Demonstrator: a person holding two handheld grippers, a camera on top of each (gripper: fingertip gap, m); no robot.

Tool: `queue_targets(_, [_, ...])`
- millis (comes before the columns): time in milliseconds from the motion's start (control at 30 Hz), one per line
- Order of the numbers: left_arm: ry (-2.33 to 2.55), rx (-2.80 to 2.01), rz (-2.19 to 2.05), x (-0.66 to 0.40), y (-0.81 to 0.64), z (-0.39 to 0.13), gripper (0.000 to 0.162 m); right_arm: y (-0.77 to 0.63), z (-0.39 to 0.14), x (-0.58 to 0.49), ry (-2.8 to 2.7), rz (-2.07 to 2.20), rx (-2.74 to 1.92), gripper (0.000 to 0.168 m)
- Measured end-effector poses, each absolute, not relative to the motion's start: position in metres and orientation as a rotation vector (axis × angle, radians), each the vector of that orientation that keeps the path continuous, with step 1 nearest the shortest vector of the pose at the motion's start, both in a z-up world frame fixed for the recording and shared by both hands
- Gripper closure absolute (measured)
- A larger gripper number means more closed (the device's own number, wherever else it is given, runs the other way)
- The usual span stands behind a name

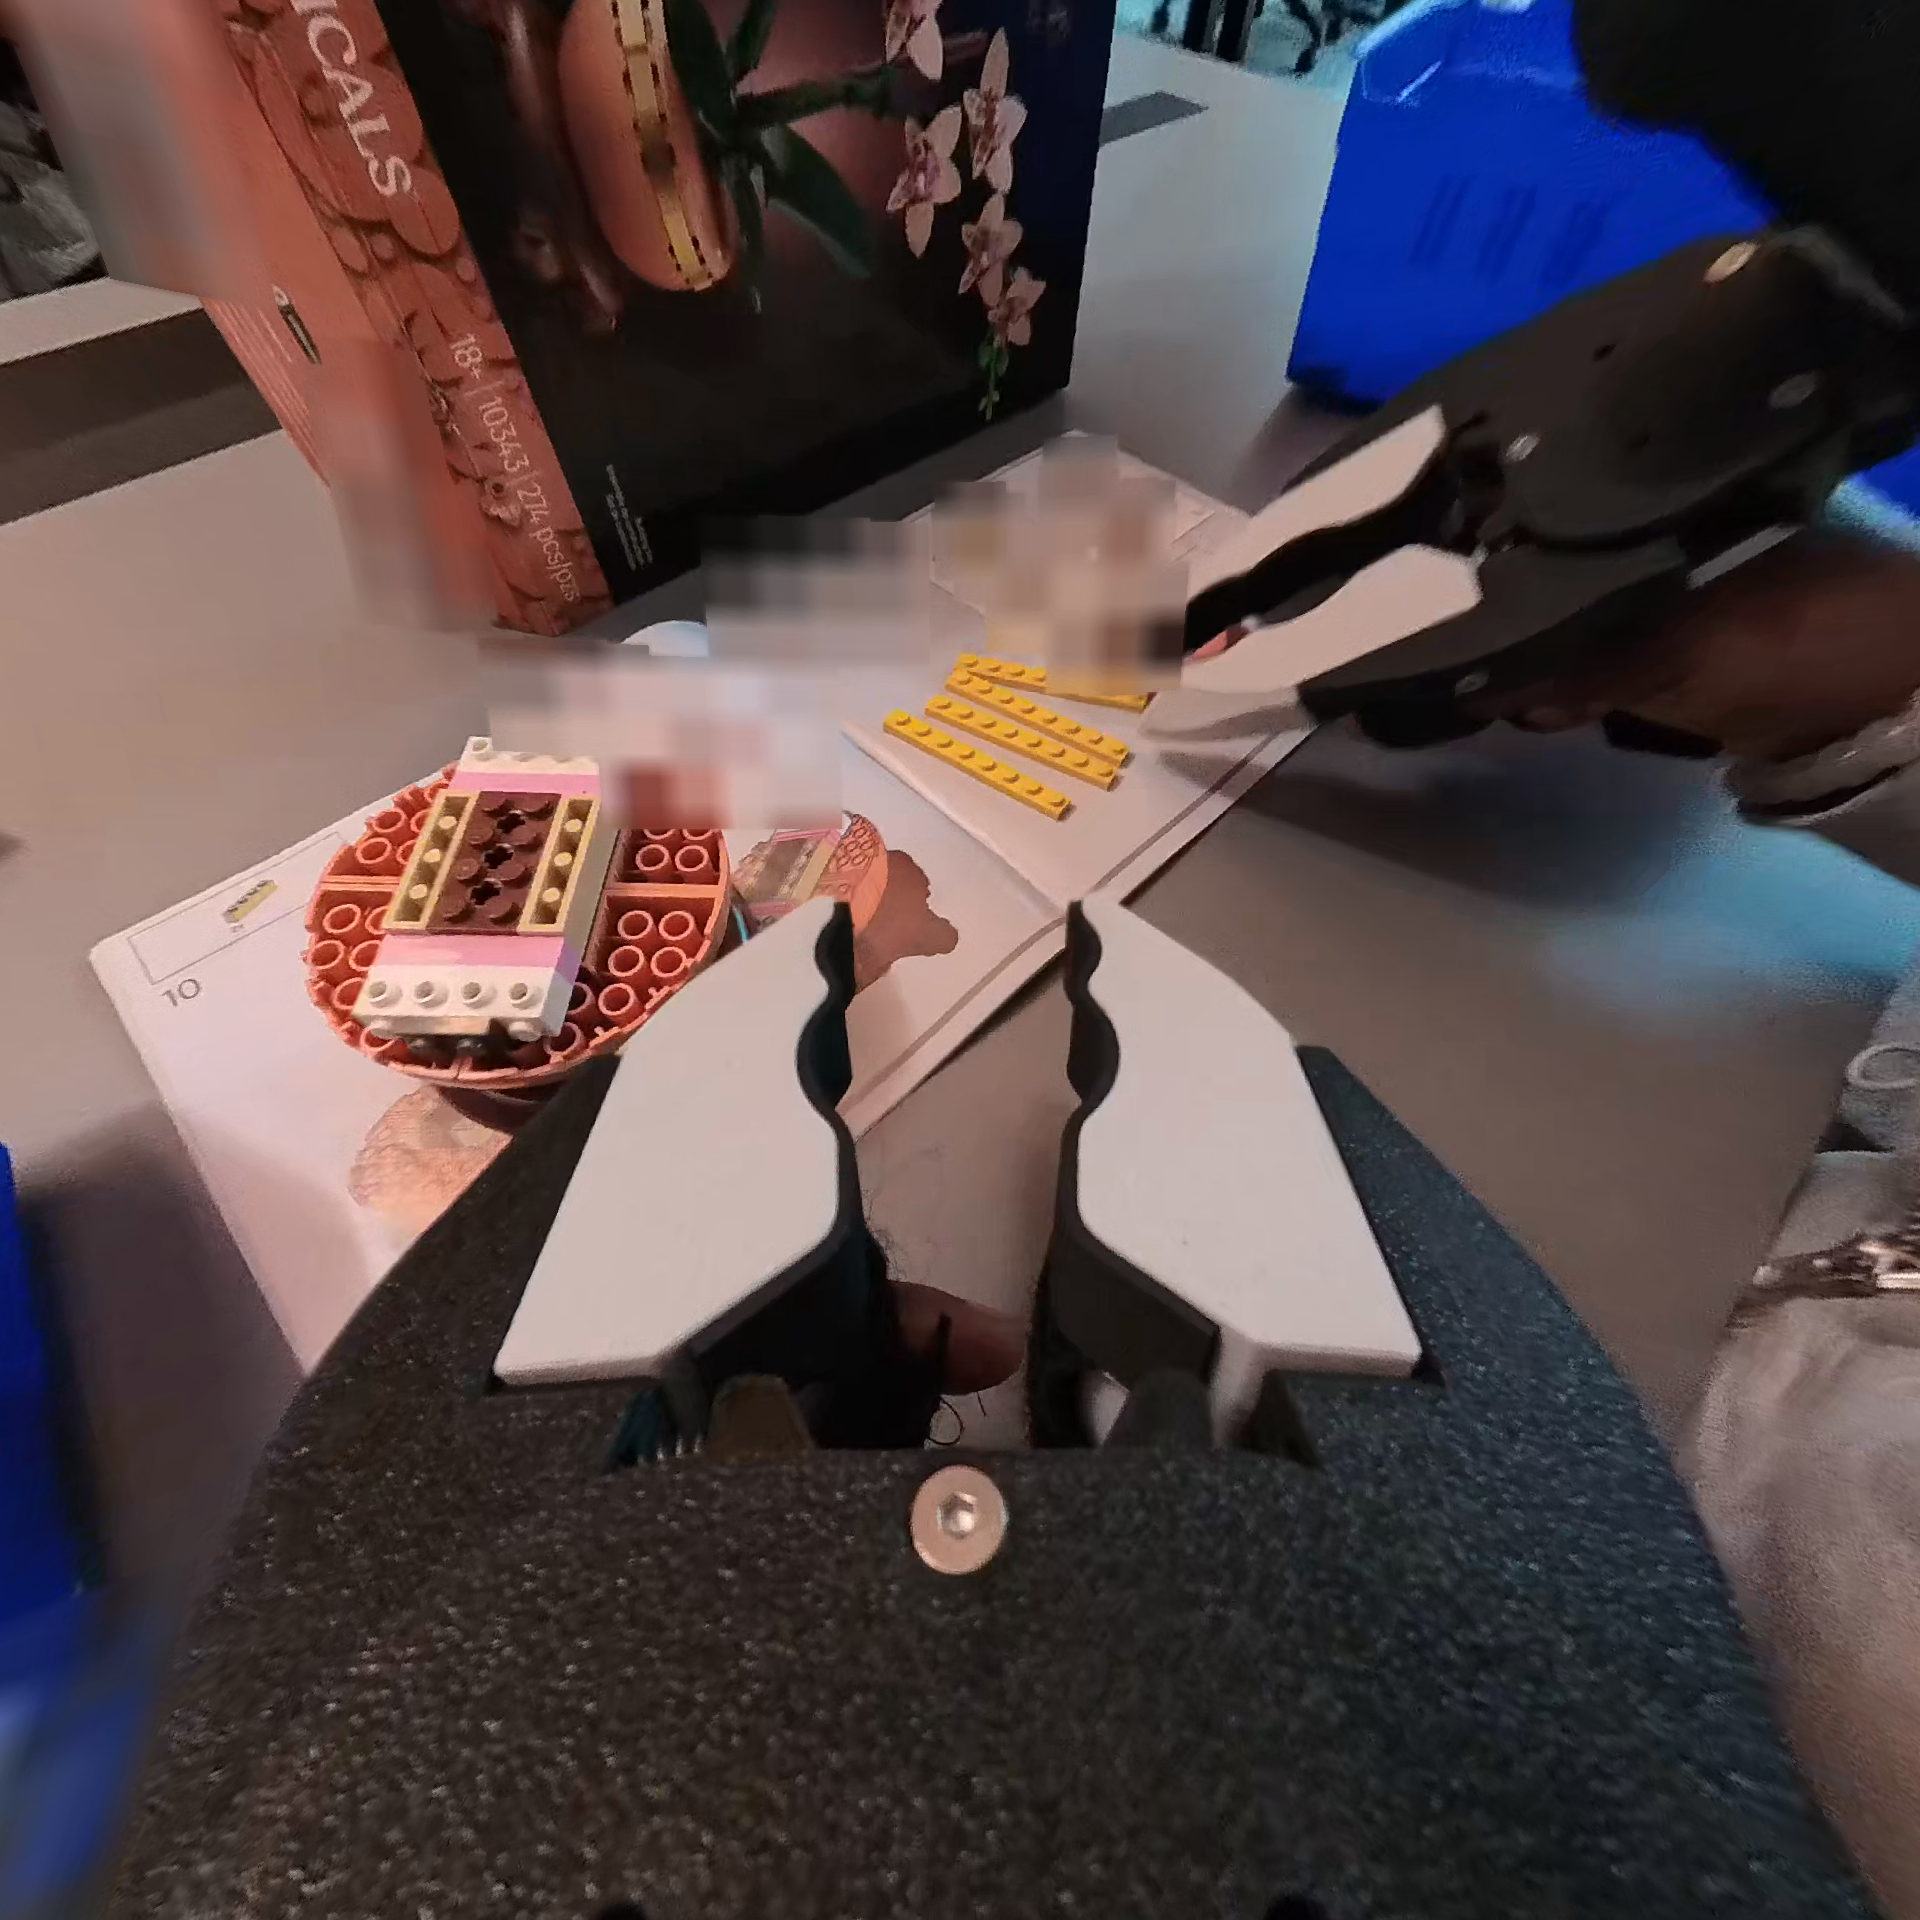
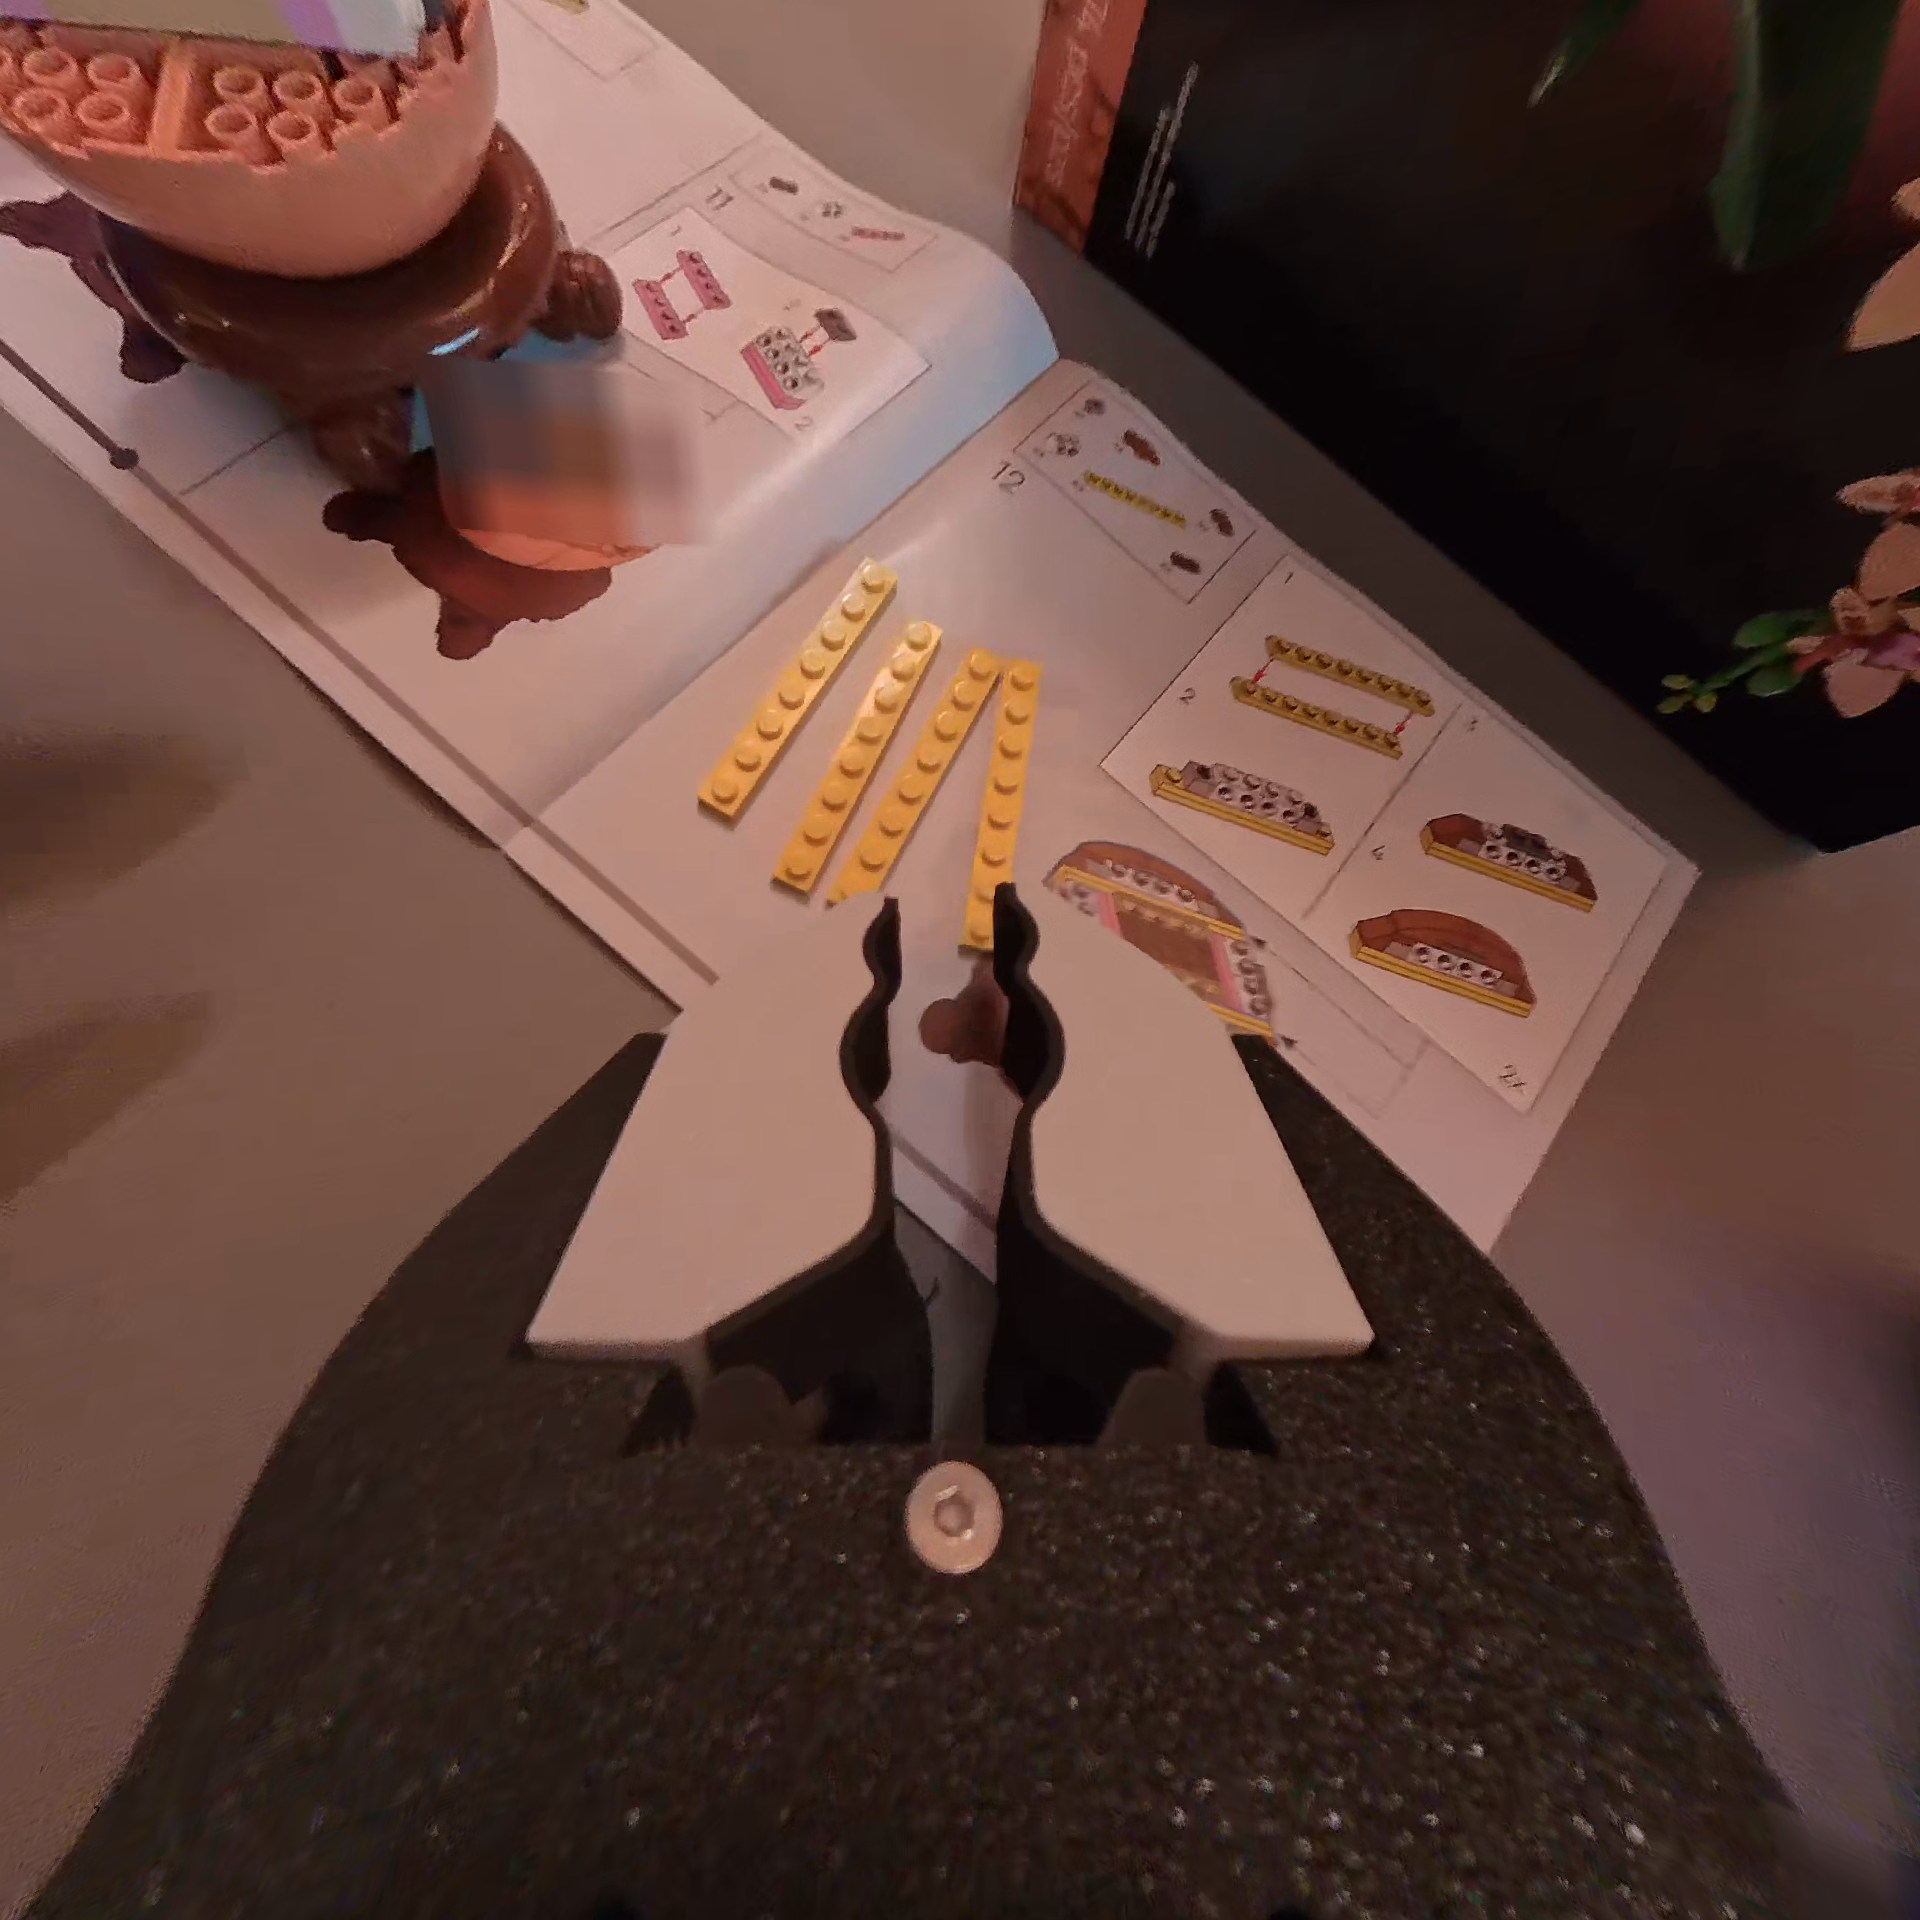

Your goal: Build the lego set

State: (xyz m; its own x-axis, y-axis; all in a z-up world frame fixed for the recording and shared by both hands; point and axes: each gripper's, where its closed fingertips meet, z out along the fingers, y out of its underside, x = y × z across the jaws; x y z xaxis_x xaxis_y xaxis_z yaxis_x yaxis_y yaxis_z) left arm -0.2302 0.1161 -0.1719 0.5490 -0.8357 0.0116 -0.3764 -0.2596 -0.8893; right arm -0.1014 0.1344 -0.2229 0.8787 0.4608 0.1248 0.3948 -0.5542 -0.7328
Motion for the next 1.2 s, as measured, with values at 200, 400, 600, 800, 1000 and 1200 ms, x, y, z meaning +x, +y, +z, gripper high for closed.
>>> queue_targets(200, [1.038, -1.942, -0.513, -0.231, 0.121, -0.201, 0.125, 0.141, -0.236, -0.092, -0.615, 0.227, -2.288, 0.143])
queue_targets(400, [1.03, -1.985, -0.576, -0.219, 0.115, -0.213, 0.126, 0.145, -0.238, -0.093, -0.643, 0.208, -2.285, 0.16])
queue_targets(600, [1.054, -1.997, -0.549, -0.219, 0.116, -0.221, 0.127, 0.133, -0.238, -0.104, -0.687, 0.279, -2.318, 0.159])
queue_targets(800, [1.093, -1.989, -0.524, -0.217, 0.116, -0.224, 0.128, 0.133, -0.232, -0.101, -0.686, 0.252, -2.303, 0.154])
queue_targets(1000, [1.166, -1.963, -0.506, -0.212, 0.114, -0.226, 0.128, 0.131, -0.238, -0.109, -0.643, 0.397, -2.332, 0.154])
queue_targets(1200, [1.181, -1.959, -0.486, -0.212, 0.114, -0.228, 0.128, 0.128, -0.237, -0.128, -0.687, 0.463, -2.322, 0.152])
